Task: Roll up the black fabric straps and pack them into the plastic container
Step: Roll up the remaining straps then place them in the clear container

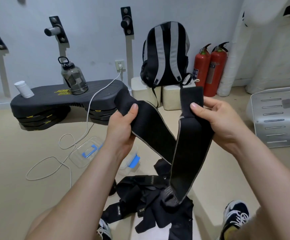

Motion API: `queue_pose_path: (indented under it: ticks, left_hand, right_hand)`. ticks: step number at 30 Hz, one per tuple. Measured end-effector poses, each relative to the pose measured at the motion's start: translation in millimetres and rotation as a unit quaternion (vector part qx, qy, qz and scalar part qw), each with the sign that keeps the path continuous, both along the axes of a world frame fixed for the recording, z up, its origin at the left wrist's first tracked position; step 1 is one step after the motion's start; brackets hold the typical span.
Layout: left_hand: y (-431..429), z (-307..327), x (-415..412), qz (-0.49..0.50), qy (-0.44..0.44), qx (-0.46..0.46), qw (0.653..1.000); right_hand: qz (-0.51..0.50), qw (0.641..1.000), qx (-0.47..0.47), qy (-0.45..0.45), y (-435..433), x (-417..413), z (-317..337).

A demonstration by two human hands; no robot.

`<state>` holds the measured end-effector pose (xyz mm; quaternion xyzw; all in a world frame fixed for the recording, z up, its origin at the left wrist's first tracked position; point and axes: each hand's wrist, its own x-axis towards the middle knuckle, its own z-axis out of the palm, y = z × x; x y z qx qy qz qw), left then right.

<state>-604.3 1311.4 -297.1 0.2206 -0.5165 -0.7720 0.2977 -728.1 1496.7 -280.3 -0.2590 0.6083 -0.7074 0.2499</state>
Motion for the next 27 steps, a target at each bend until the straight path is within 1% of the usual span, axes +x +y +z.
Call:
queue_pose_path:
  ticks: [3,6,8,10,12,15,17,20,25,26,27]
  left_hand:
    - [-3.9,4.1,1.5,-0.017,0.006,-0.011,1.0]
    - [-5.7,15.8,8.6,-0.065,0.012,0.006,0.998]
    - [-5.7,24.2,16.6,-0.094,0.023,-0.001,0.995]
    - [-0.7,32.1,22.9,-0.11,0.03,-0.005,0.993]
    - [7.3,33.9,24.8,-0.134,0.004,-0.016,0.991]
    - [19.6,24.0,22.2,-0.179,-0.073,-0.084,0.978]
    - [26.7,13.8,17.8,-0.197,-0.097,-0.121,0.968]
    - [32.2,6.1,13.4,-0.21,-0.09,-0.134,0.964]
    - [39.2,-0.7,11.0,-0.274,-0.079,-0.128,0.95]
    - [39.9,-1.4,9.7,-0.272,-0.074,-0.119,0.952]
    - [39.9,-1.1,9.3,-0.268,-0.068,-0.107,0.955]
  right_hand:
    - [-0.008,0.997,0.067,0.043,-1.8,2.1,-6.6]
    - [-0.061,0.99,0.101,0.083,-4.5,3.3,-9.7]
    - [-0.107,0.986,0.098,0.082,-6.7,2.1,-10.6]
    - [-0.133,0.985,0.081,0.076,-9.6,2.3,-9.7]
    - [-0.133,0.987,0.054,0.07,-13.1,5.1,-8.9]
    - [-0.115,0.993,0.005,0.029,-17.6,5.9,-11.2]
    - [-0.102,0.994,-0.032,-0.012,-19.5,7.5,-10.6]
    - [-0.098,0.992,-0.07,-0.046,-22.1,12.1,-8.0]
    - [-0.119,0.99,-0.059,-0.045,-29.0,21.1,-6.6]
    - [-0.102,0.99,-0.063,-0.072,-29.6,21.7,-4.6]
    - [-0.059,0.989,-0.072,-0.119,-28.7,21.5,-2.3]
